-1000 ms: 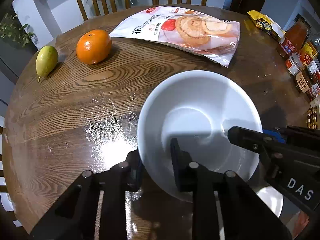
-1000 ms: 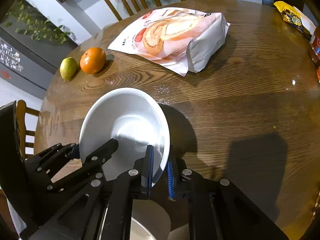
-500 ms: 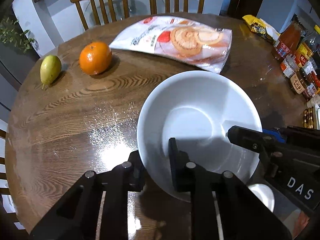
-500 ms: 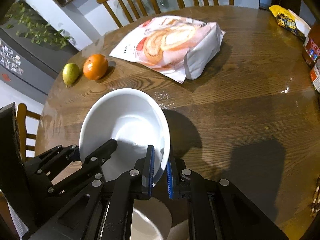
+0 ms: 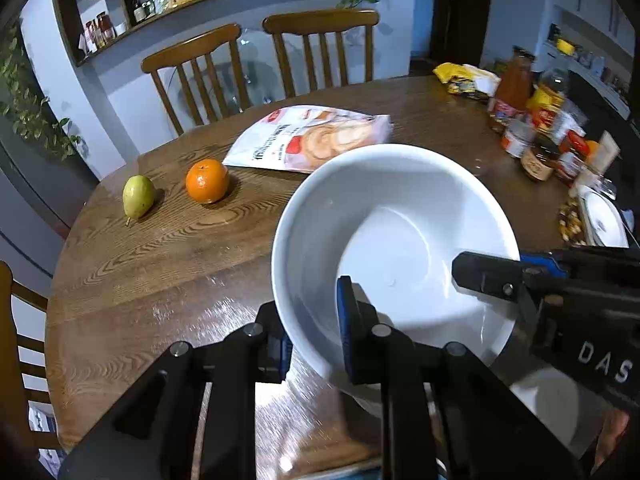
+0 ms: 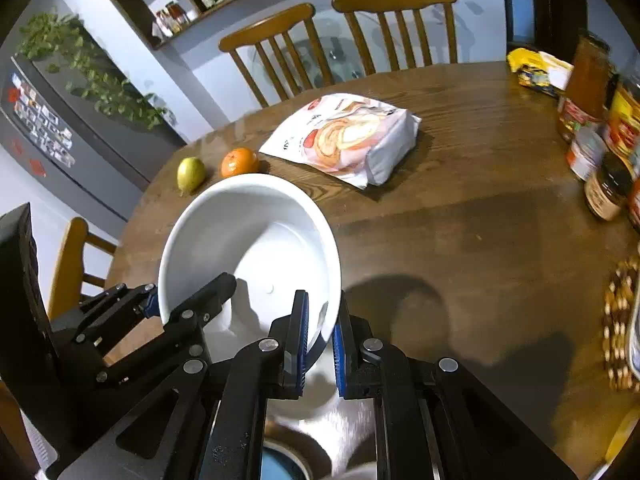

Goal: Organize plates and bowls
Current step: 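Lift the smaller white bowl with both grippers and carry it toward the stack, then lower the smaller white bowl into the large white bowl with both grippers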

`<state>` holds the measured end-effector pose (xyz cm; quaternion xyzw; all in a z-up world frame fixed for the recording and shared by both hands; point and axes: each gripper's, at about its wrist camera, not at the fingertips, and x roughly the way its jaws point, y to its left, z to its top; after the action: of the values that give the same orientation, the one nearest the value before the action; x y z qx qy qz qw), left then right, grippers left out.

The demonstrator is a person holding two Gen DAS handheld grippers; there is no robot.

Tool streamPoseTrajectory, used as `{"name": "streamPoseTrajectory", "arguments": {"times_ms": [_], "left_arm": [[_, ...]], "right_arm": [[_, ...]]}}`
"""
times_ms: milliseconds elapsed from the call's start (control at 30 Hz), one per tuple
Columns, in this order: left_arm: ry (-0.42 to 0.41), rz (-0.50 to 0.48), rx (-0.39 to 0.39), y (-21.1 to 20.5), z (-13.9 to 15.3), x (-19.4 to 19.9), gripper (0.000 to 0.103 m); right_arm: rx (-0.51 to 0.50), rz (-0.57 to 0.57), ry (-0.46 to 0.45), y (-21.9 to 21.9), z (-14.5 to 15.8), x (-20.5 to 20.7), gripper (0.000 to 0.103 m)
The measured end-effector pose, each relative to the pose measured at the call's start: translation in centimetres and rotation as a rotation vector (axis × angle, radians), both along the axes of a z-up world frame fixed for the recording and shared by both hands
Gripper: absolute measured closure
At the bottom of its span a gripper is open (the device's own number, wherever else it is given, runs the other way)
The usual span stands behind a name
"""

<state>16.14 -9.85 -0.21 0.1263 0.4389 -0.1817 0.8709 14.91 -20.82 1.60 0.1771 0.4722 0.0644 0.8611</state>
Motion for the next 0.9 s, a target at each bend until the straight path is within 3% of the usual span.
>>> {"name": "streamPoseTrajectory", "arguments": {"times_ms": [400, 900], "left_arm": [[-0.018, -0.118, -0.025, -2.8, 1.0, -8.3, 0.085], [0.112, -0.196, -0.014, -4.8, -3.2, -14.7, 0.085]], "right_arm": [[-0.006, -0.082, -0.031, -2.6, 1.0, -9.2, 0.091], [-0.016, -0.133, 0.077, -4.4, -3.3, -17.3, 0.091]]}}
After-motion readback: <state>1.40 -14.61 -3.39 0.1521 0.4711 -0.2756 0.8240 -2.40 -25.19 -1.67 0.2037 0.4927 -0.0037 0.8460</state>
